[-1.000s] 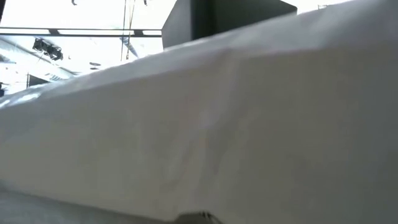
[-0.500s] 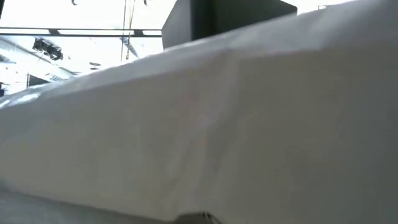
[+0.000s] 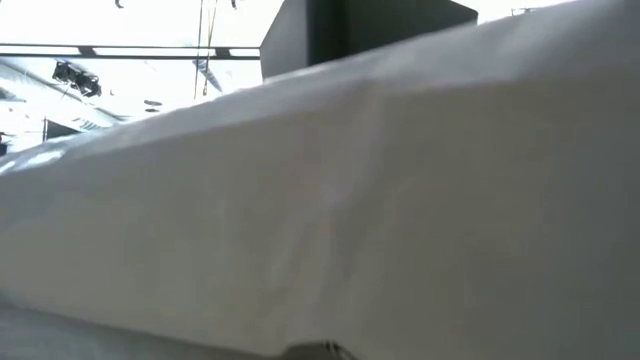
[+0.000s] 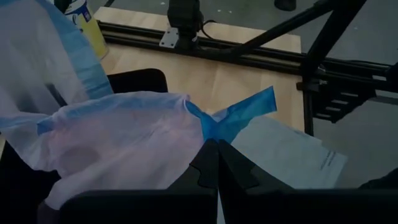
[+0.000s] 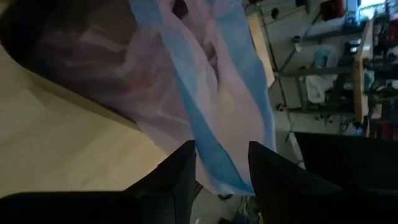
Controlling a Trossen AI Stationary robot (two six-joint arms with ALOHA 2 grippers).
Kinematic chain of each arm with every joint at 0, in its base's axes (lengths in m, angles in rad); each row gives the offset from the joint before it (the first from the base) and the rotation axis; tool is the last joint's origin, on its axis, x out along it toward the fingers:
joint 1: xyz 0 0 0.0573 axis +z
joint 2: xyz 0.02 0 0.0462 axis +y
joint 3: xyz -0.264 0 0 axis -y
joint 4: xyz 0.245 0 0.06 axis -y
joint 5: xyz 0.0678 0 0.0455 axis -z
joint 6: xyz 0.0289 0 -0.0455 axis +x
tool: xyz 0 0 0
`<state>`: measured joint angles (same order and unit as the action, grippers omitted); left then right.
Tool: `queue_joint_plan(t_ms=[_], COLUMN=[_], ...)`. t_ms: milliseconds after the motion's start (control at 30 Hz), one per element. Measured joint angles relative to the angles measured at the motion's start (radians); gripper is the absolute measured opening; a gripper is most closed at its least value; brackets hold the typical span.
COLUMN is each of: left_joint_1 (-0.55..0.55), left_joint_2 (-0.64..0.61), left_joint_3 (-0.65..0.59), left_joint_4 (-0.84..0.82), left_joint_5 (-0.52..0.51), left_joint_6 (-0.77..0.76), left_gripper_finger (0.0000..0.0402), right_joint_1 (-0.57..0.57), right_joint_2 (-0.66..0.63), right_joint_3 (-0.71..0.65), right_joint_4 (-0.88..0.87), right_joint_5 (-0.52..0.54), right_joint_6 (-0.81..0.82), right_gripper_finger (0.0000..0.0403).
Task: Place trash/remove bag and relplace
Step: Remove the pink trash bag from the trash bin
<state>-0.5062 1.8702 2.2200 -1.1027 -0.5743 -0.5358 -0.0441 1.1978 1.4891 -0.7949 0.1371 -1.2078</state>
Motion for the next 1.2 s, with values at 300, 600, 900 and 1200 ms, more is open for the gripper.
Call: queue_joint_plan(t_ms=[300, 600, 900, 1200], left_joint_1=[0.002, 0.001, 0.001, 0.002], left_joint_2=[0.0, 0.0, 0.0, 0.0], left_joint_3=[0.0, 0.0, 0.0, 0.0], left_joint_4=[-0.003, -0.014, -0.03, -0.027], left_joint_5=[0.0, 0.0, 0.0, -0.001], left_joint_6=[0.0, -0.001, 0.0, 0.002], left_gripper_finger=[0.0003, 0.0003, 0.0004, 0.0005], right_joint_1=[-0.064, -0.065, -0.049, 0.053], right_joint_2=[0.009, -0.001, -0.007, -0.018], right_joint_3=[0.0, 0.0, 0.0, 0.108], right_joint_4=[-0.042, -0.173, -0.243, -0.242], right_joint_5=[0.003, 0.08, 0.177, 0.489], right_joint_6=[0.074, 0.124, 0.221, 0.296], right_gripper_finger=[0.0119, 0.0028, 0.0011, 0.0])
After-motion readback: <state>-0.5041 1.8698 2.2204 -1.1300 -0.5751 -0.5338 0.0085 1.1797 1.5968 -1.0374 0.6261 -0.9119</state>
